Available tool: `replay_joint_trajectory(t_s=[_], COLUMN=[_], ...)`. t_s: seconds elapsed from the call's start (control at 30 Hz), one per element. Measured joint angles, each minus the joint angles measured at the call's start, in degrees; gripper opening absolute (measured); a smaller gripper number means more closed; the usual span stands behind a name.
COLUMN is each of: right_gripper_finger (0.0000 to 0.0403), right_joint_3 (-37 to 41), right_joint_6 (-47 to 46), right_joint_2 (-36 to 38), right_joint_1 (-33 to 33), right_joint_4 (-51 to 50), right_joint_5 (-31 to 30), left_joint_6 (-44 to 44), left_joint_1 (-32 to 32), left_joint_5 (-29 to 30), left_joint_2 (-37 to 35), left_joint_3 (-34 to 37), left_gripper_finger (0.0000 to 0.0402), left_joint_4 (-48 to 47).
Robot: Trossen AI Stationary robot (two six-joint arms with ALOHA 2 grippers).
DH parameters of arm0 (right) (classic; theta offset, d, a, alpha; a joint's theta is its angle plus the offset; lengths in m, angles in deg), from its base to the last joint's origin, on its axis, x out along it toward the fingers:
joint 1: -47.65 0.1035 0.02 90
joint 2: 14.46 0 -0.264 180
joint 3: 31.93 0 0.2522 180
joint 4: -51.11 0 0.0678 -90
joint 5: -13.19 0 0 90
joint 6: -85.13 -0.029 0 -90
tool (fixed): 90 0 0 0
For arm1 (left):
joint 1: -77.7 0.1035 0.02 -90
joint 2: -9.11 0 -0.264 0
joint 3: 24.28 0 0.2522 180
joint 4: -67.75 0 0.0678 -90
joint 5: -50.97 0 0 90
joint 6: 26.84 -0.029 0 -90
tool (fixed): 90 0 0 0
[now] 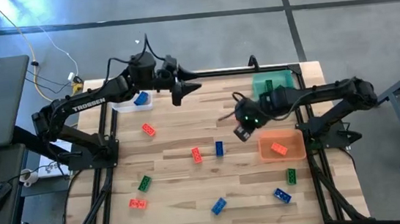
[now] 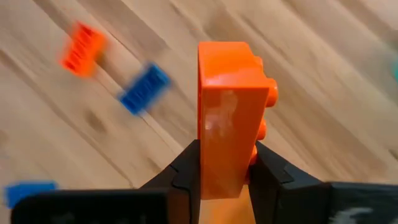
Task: Sort & place blocks by color
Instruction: Put the orange game piece into the orange bin
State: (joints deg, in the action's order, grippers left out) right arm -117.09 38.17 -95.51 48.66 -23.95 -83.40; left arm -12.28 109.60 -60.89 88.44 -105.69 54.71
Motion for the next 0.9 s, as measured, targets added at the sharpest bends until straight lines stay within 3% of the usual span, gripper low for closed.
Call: replay_joint_trajectory(t_s=[0.43, 0.57, 0.9], right_gripper_finger=[0.0075, 0.0073, 0.0072], right_joint_3=[0.20, 3.27, 13.94], right_joint_6=[-23.63, -28.15, -34.28], right_joint_2=[0.02, 0.04, 0.02], right_joint_1=[10.05, 12.46, 15.63], right_joint_4=[-21.92, -20.96, -7.67], right_joint_5=[-8.29, -5.11, 5.49], left_joint_6=[0.22, 0.20, -0.92], left_joint_1=[-0.20, -0.24, -0.55], left_joint_5=[0.21, 0.21, 0.21], left_joint_2=[0.00, 0.00, 0.00], left_joint_3=[0.01, 0.01, 0.02], left_gripper_finger=[0.0235, 0.0234, 0.0234], left_joint_4=[-11.93, -14.56, -16.43])
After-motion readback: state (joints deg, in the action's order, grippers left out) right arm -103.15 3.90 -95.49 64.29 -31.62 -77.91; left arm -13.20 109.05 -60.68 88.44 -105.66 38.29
